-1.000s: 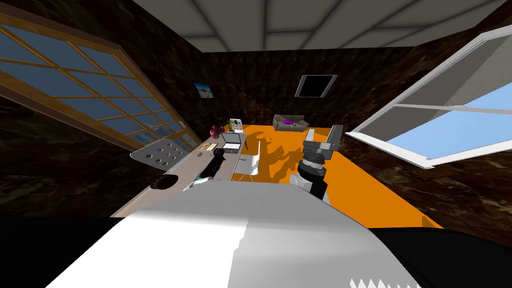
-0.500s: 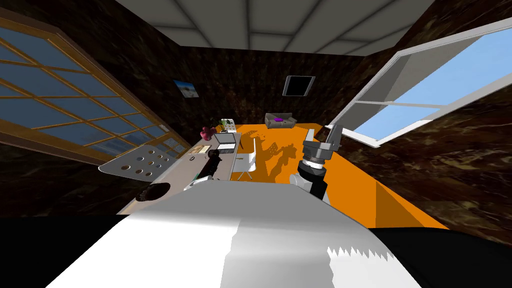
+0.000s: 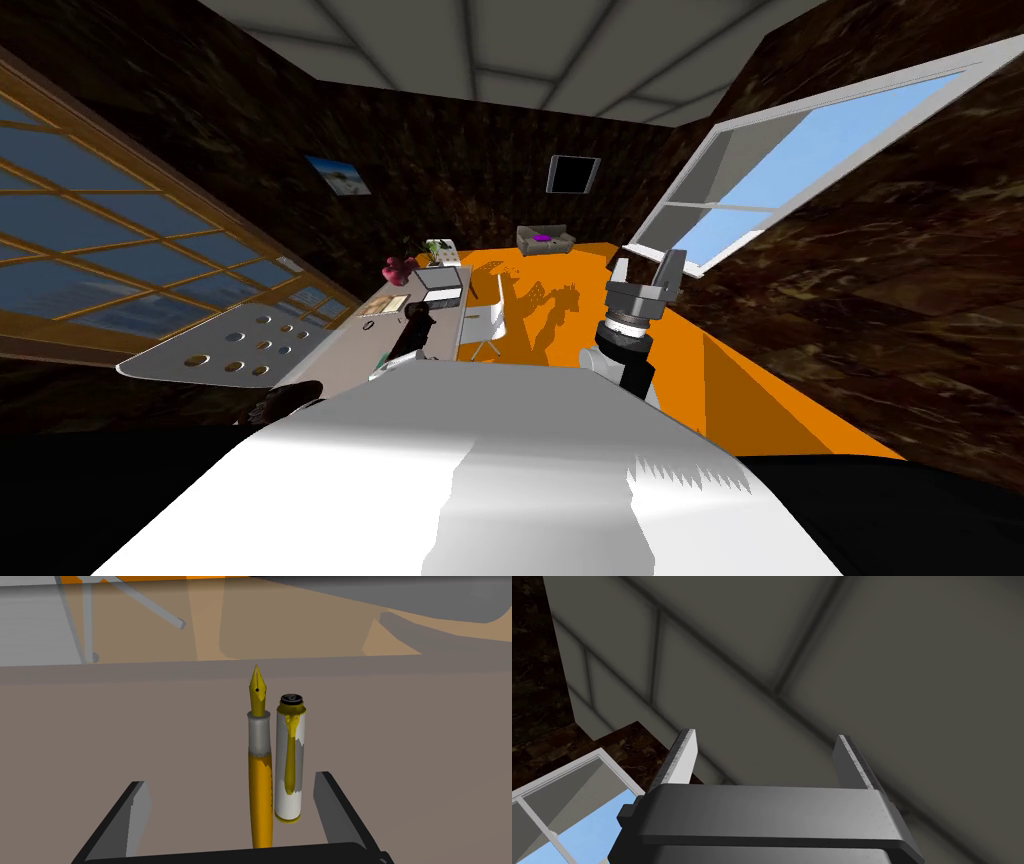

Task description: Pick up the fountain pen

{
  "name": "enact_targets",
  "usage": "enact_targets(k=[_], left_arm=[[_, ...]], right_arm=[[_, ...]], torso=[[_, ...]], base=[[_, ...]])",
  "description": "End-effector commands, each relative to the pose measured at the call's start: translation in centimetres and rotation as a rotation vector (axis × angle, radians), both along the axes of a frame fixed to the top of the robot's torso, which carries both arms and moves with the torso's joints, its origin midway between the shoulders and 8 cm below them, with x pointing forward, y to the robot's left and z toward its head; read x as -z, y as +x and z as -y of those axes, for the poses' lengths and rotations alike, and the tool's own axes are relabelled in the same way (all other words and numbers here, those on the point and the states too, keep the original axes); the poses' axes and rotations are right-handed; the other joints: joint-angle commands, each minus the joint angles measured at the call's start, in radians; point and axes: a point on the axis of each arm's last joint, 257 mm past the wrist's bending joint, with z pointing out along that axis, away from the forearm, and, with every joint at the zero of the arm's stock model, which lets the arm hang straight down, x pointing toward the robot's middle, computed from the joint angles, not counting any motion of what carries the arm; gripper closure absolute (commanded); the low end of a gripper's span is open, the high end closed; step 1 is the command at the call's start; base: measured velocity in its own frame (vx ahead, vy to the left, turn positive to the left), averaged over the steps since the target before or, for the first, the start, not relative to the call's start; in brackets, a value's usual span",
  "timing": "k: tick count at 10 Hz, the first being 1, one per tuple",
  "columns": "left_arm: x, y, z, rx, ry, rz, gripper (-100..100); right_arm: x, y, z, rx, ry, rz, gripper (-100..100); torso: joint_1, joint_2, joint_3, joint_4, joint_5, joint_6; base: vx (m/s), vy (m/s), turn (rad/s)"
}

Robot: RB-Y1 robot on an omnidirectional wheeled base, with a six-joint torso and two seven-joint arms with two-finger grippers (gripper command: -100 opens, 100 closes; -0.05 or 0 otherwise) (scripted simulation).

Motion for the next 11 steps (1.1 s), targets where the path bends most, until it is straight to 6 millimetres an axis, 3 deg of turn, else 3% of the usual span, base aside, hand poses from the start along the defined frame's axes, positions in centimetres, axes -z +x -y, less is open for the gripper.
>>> enact_targets(k=[1,3,4,11], left_arm=[[0.29,-0.42,-0.15,-0.026,0.0,-0.008,-100],[0.48,0.54,-0.25,-0.1,-0.006,0.009,-100],[0.76,-0.36,-0.36,-0.109,-0.006,-0.009,-100],[0.76,-0.36,-0.36,-0.109,-0.006,-0.009,-100]], right_arm=[[0.0,0.0,0.0,0.0,0.0,0.0,0],[0.0,0.0,0.0,0.0,0.0,0.0,0],[0.0,0.0,0.0,0.0,0.0,0.0,0],[0.01,0.0,0.01,0.0,0.0,0.0,0]], torso=[[0.0,0.0,0.0,0.0,0.0,0.0],[0.0,-0.001,0.0,0.0,0.0,0.0],[-0.002,0.002,0.001,0.001,0.0,0.001],[0.003,-0.005,-0.003,-0.001,0.001,-0.001]], base=[[-0.045,-0.027,-0.149],[-0.103,-0.059,-0.336],[-0.104,-0.042,-0.242],[0.002,0.002,0.013]])
